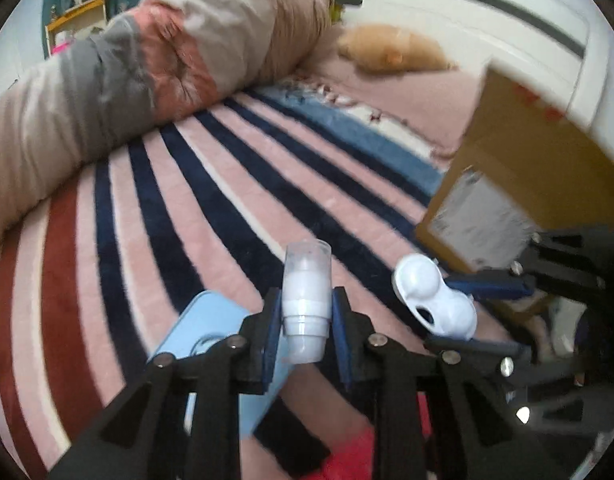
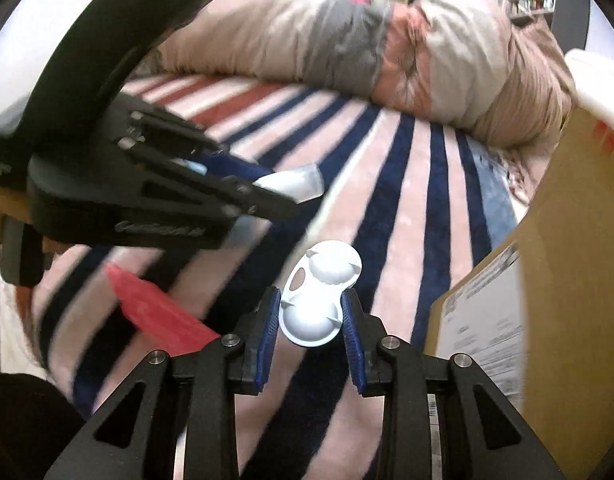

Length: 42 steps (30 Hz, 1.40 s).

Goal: Organize rigid objects
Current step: 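Grasp the white earbud holder with the right tool while the left grasps the small white pump bottle, then release the earbud holder into the box with the right tool while the left releases the pump bottle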

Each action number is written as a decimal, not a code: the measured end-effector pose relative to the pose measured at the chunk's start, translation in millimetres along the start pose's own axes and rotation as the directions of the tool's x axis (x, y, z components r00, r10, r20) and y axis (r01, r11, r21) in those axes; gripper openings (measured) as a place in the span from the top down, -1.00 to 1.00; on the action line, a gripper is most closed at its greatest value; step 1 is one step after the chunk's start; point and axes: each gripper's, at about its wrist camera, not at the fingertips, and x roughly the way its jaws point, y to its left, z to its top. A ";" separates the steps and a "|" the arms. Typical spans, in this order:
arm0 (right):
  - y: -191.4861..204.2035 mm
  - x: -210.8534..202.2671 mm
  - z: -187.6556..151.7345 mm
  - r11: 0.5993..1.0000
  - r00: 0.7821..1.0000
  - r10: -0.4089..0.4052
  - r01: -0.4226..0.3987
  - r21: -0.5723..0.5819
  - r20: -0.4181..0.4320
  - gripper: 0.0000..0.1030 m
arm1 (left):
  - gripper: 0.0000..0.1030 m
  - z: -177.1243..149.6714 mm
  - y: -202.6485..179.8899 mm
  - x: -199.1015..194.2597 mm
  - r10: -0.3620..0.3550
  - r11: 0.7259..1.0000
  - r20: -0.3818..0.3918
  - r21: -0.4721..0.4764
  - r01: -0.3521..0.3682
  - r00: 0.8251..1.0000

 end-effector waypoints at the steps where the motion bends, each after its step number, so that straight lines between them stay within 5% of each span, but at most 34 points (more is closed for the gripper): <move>1: 1.1 -10.3 3.3 1.000 1.000 0.006 -0.006 -0.007 0.022 0.49 | 0.58 -0.5 -0.5 -13.9 -0.004 1.000 0.016 -0.014 0.004 1.000; 9: -3.2 -139.8 21.9 0.999 0.965 0.049 -0.042 -0.034 0.258 0.49 | 0.58 2.6 -27.6 -98.3 -0.001 0.999 0.103 -0.037 0.005 0.995; 13: -47.7 -183.9 21.4 0.999 0.963 -0.009 -0.002 0.040 0.271 0.49 | 0.58 3.1 -46.9 -115.3 -0.016 0.999 0.127 -0.039 0.021 0.992; 18: -107.8 -159.3 2.7 0.991 0.993 -0.054 0.040 0.129 0.103 0.48 | 0.58 10.8 -73.9 -123.6 -0.020 0.999 0.142 -0.023 0.024 0.990; 22: -127.4 -132.3 -14.5 0.984 0.998 -0.045 0.038 0.172 0.037 0.26 | 0.58 27.4 -96.5 -122.6 -0.031 0.999 0.143 -0.005 0.032 0.989; 33: -163.7 -156.7 -49.3 0.974 0.993 -0.053 0.027 0.223 0.109 0.14 | 0.58 104.7 -176.8 -78.9 -0.101 0.990 0.050 0.106 0.096 0.994; 39: -170.4 -156.9 -57.2 0.974 0.990 -0.031 0.000 0.226 0.135 0.12 | 0.57 132.0 -197.2 -14.4 -0.027 0.992 -0.062 0.118 0.034 0.998; 42: -173.1 -155.2 -59.8 0.975 0.991 -0.030 -0.001 0.223 0.133 0.10 | 0.23 135.3 -195.0 2.8 0.032 0.993 -0.084 0.120 -0.022 0.996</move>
